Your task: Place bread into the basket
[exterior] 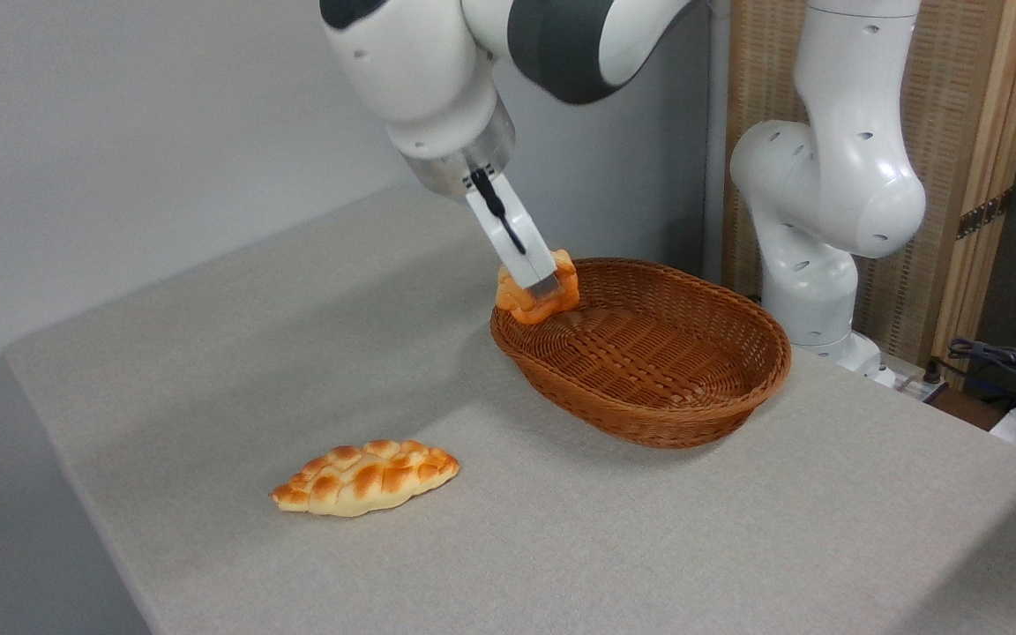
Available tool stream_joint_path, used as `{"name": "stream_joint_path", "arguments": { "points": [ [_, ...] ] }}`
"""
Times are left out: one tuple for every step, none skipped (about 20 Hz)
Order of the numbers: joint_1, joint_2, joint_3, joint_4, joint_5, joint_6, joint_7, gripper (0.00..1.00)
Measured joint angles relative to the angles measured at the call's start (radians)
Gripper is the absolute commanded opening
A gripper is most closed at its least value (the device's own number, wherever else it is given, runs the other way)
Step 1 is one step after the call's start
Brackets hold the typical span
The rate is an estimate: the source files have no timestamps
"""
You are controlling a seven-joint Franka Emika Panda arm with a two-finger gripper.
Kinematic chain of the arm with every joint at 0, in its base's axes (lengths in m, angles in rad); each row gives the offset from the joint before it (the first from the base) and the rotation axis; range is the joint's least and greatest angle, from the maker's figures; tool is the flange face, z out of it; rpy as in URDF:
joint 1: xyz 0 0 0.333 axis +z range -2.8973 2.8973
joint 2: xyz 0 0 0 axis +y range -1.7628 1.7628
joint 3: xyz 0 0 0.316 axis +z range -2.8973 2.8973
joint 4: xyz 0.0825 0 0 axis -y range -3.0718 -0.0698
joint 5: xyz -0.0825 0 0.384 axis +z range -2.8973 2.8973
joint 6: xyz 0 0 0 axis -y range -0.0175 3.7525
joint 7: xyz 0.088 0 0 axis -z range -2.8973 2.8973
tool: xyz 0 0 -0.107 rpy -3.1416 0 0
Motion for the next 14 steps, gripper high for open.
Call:
{"name": "stream_joint_path", "arguments": {
  "points": [
    [-0.008,0.000,-0.002,-0.015,0.000,0.000,0.016,1.00],
    [-0.013,0.000,-0.004,-0.022,0.000,0.000,0.022,1.00],
    [-0.019,0.001,-0.006,-0.034,0.000,0.000,0.035,1.00],
    [-0.023,0.002,-0.008,-0.044,0.000,0.000,0.047,1.00],
    [-0.025,0.003,-0.008,-0.047,0.000,0.000,0.053,1.00],
    [-0.026,0.004,-0.008,-0.052,0.002,0.000,0.065,1.00],
    [-0.026,0.004,-0.008,-0.054,0.005,0.000,0.074,1.00],
    [-0.026,0.004,-0.008,-0.057,0.018,0.000,0.093,1.00],
    [-0.026,0.004,-0.008,-0.058,0.024,0.000,0.101,1.00],
    [-0.026,0.004,-0.008,-0.059,0.030,0.000,0.112,1.00],
    [-0.026,0.004,-0.008,-0.058,0.032,0.000,0.115,1.00],
    [-0.026,0.004,-0.008,-0.055,0.033,0.003,0.119,1.00],
    [-0.026,0.003,-0.008,-0.050,0.034,0.006,0.119,1.00],
    [-0.026,0.002,-0.007,-0.033,0.034,0.018,0.119,1.00]
  ]
}}
